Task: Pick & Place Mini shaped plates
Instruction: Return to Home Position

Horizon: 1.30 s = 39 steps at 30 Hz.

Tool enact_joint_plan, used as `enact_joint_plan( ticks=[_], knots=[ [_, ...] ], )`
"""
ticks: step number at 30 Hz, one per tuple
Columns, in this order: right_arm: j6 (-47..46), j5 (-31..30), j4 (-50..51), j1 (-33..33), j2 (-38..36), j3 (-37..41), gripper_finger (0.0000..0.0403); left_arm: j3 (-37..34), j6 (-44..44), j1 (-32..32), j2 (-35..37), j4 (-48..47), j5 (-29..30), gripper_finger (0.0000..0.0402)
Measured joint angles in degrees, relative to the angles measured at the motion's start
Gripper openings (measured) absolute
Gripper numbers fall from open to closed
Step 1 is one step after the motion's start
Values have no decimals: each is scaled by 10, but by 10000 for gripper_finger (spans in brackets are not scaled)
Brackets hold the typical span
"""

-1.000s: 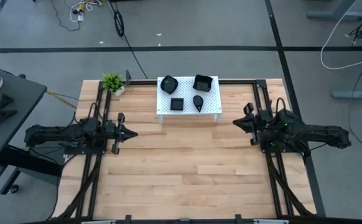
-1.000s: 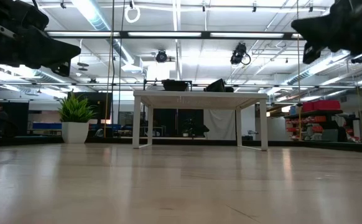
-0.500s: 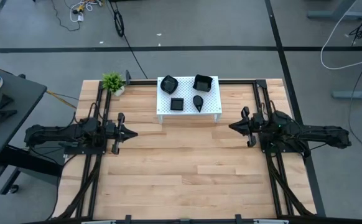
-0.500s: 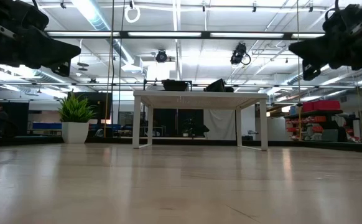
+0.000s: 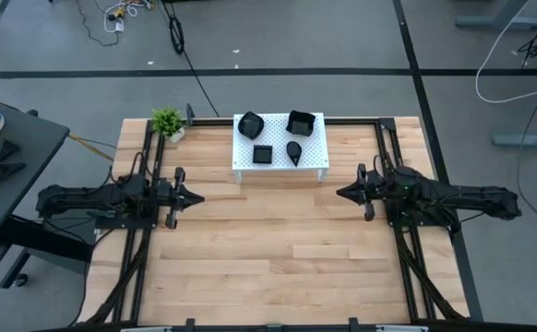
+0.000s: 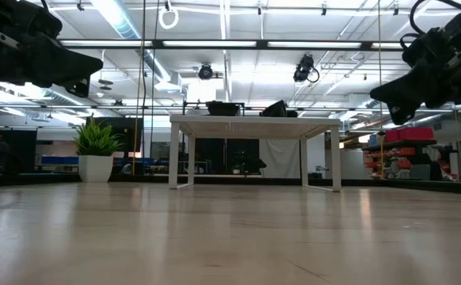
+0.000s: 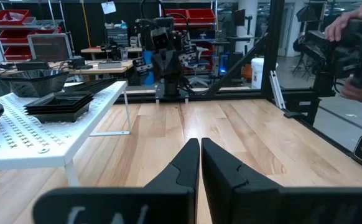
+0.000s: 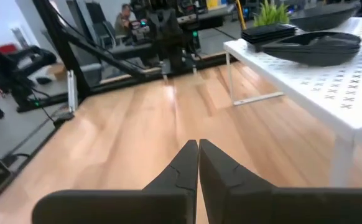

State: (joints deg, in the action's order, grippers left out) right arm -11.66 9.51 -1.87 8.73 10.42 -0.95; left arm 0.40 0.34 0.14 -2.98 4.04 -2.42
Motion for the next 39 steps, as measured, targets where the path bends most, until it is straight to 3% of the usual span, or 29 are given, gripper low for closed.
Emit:
enact_joint_plan(
  ticks=[39],
  knots=[
    [32,-16,-2,0,19,0,20,0,0,0,0,0,0,21]
  ],
)
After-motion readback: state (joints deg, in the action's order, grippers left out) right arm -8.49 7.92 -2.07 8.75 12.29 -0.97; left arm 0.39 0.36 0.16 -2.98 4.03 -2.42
